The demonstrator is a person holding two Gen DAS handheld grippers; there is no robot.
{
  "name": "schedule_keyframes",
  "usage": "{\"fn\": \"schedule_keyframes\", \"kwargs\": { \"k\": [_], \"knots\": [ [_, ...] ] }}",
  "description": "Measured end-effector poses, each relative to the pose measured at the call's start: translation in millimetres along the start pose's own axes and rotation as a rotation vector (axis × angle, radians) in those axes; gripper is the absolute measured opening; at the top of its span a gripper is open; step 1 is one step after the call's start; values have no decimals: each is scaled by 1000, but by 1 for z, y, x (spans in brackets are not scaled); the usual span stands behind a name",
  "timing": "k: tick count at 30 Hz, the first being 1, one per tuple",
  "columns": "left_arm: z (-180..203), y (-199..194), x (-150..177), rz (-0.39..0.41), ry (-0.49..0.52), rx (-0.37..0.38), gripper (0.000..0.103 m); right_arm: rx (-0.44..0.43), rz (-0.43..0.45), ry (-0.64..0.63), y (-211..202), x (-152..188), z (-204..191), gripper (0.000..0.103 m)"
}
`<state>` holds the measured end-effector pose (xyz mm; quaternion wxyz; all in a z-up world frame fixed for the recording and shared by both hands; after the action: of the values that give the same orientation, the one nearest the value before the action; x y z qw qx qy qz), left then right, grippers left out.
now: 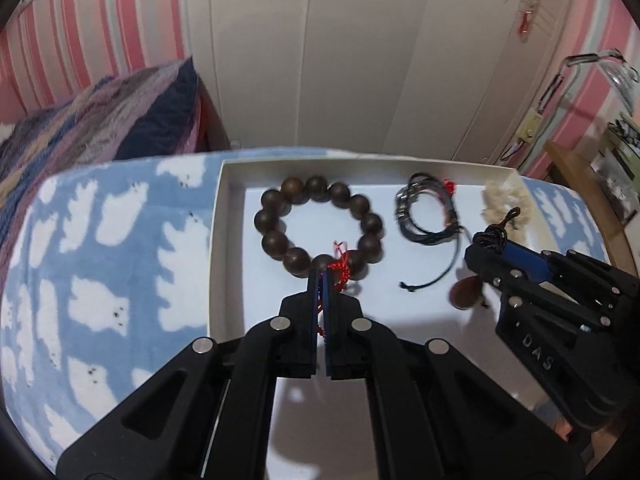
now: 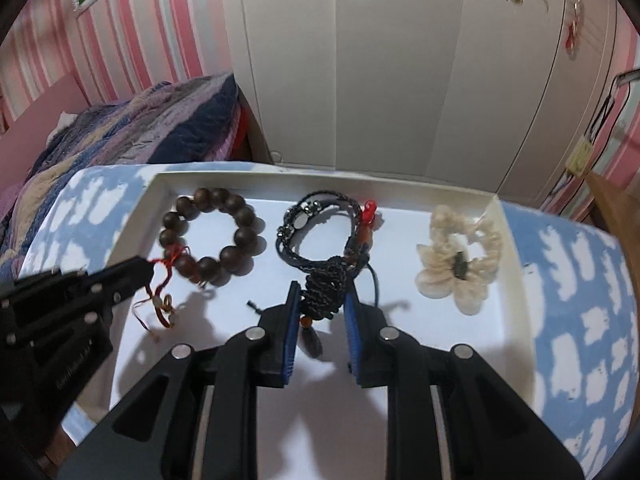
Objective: Organize jewelry
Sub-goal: 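Open the left tool to drop the red charm while the right tool releases the pendant in the tray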
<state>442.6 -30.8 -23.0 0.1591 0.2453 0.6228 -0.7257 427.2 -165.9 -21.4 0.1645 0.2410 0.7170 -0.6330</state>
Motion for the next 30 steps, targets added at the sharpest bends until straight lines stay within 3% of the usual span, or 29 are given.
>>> {"fn": "schedule_keyframes", "kwargs": {
  "k": [10,21,23,25,26,27,30],
  "knots": [
    [-1,26,-6,-29,19,-46,0,-15,-82,19,33,-8,6,21],
    [-4,25,-2,-27,-6,-30,2,-32,-86,19,44,-11,7,25],
    [-6,22,0,-23,-7,-31,7,-25,-98,16,47,-12,5,28],
    [-8,16,0,-12,-6,-39,27,-29,-107,11,44,-10,7,37],
    [-8,12,0,-1,-6,-44,31,-30,-108,12,40,-9,10,45],
    [-7,8,-1,6,-5,-48,39,-30,-106,17,37,-9,13,46],
    [-3,-4,-3,19,-5,-53,42,-51,-98,41,26,-10,20,46]
  ]
}}
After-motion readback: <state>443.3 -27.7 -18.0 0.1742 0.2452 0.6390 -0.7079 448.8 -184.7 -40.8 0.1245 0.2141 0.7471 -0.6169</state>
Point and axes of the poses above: each gripper's, at about its wrist camera, not at the fingertips, and y roughly the way its jaws point, z to its right, x to its underside, the point moved 6 cm from there along y, roughly the way its jaws point, and after that the axes turned 1 degree about -x, right-handed, at the moved point
